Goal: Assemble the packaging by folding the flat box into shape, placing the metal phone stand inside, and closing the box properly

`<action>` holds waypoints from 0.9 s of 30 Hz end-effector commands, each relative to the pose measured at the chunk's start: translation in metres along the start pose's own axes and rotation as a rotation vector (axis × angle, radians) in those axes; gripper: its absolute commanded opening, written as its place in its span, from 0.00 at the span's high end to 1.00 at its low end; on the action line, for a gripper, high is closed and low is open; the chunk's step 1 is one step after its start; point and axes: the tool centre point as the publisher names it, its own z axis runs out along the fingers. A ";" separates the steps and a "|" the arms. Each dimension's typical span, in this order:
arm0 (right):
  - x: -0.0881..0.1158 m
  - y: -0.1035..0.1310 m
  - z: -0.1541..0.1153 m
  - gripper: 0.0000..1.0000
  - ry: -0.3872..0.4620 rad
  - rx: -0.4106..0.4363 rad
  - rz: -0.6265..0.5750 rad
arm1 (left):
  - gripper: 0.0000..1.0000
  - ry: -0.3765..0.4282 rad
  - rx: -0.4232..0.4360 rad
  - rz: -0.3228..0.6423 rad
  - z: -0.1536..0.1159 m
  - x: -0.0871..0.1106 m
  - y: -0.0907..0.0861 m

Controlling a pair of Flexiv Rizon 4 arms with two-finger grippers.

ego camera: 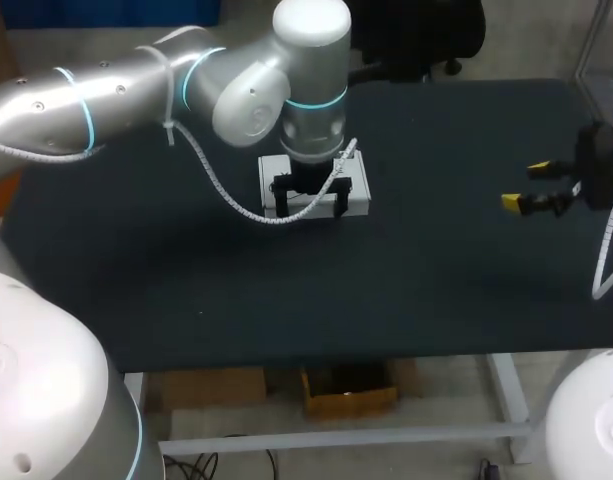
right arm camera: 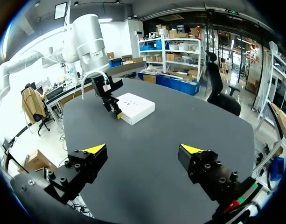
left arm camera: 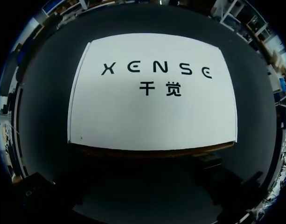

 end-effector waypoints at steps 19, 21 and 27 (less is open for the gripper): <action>0.000 -0.001 -0.002 0.00 0.004 -0.008 -0.002 | 0.00 0.002 -0.021 0.001 0.003 -0.002 -0.072; 0.000 -0.001 -0.002 0.00 0.004 -0.008 -0.002 | 0.00 0.007 -0.026 0.002 0.005 -0.002 -0.078; 0.000 -0.001 -0.002 0.00 0.004 -0.008 -0.002 | 0.00 0.008 -0.028 0.004 0.005 -0.003 -0.093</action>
